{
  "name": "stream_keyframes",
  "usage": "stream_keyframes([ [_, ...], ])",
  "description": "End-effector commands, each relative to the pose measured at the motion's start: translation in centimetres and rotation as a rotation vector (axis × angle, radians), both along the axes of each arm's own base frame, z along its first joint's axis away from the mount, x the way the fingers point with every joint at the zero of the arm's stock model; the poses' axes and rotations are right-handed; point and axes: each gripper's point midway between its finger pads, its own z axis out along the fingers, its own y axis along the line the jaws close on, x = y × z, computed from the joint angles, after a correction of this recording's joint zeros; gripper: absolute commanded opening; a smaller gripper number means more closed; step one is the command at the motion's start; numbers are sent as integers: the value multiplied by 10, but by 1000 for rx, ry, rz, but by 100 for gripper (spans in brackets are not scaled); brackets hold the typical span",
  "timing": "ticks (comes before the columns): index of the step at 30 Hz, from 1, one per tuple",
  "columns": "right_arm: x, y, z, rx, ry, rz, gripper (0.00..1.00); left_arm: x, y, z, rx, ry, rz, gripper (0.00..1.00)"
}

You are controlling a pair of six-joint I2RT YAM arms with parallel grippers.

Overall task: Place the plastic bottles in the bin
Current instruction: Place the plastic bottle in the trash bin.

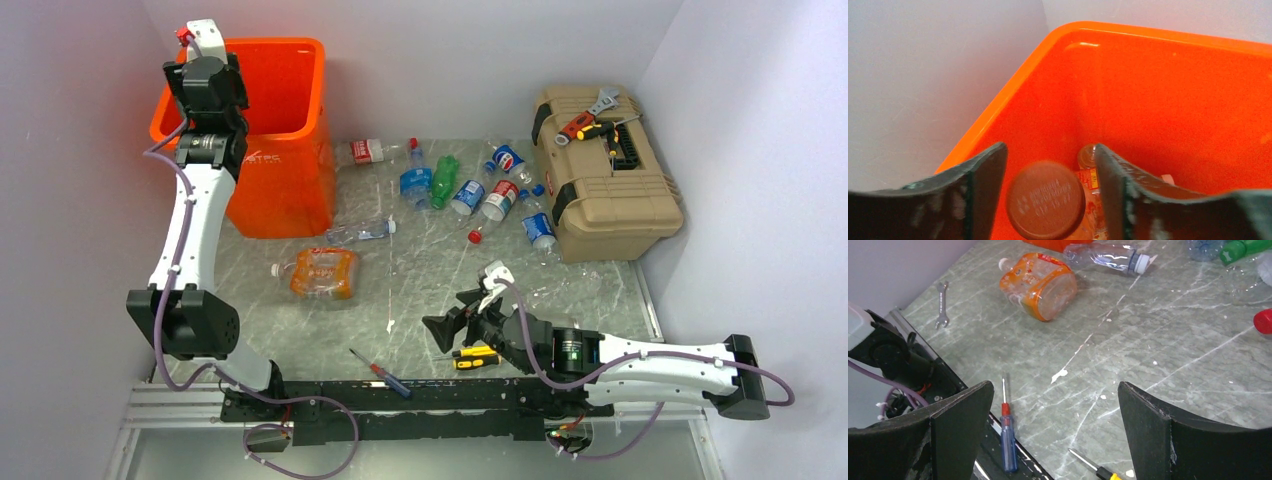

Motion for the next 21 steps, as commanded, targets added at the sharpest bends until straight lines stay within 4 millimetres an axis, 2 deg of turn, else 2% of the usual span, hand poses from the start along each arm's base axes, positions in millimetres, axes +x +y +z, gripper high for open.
stream_keyframes([
  [1, 4, -8, -1, -52, -11, -27, 100, -14, 0, 41, -42, -116, 5, 85],
  [3, 4, -9, -2, -72, -16, -26, 100, -20, -3, 55, -67, -150, -12, 99],
  [6, 4, -9, 0, -66, -21, -25, 100, -34, -13, 79, -39, -184, -32, 99],
  [8, 5, -11, 4, -59, -27, -32, 100, -44, -30, 97, -25, -210, -73, 100],
  [10, 7, -14, 8, -56, -34, -50, 100, -58, -60, 116, -17, -236, -164, 99],
  [11, 9, -16, 11, -52, -41, -61, 100, -69, -82, 128, -10, -254, -231, 99],
  [13, 14, -18, 15, -62, -52, -91, 100, -87, -136, 135, -4, -248, -395, 99],
  [14, 16, -19, 19, -70, -57, -108, 100, -95, -163, 133, -8, -227, -491, 99],
  [16, 23, -19, 22, -102, -65, -142, 100, -115, -228, 106, -25, -116, -724, 100],
  [17, 26, -20, 24, -119, -67, -161, 100, -126, -251, 91, -30, -60, -810, 99],
  [19, 33, -22, 25, -156, -69, -209, 100, -147, -286, 51, -37, 68, -958, 99],
  [20, 37, -23, 25, -170, -65, -229, 100, -159, -297, 32, -40, 123, -1017, 99],
  [21, 42, -25, 23, -185, -52, -252, 100, -169, -308, 1, -45, 200, -1072, 99],
])
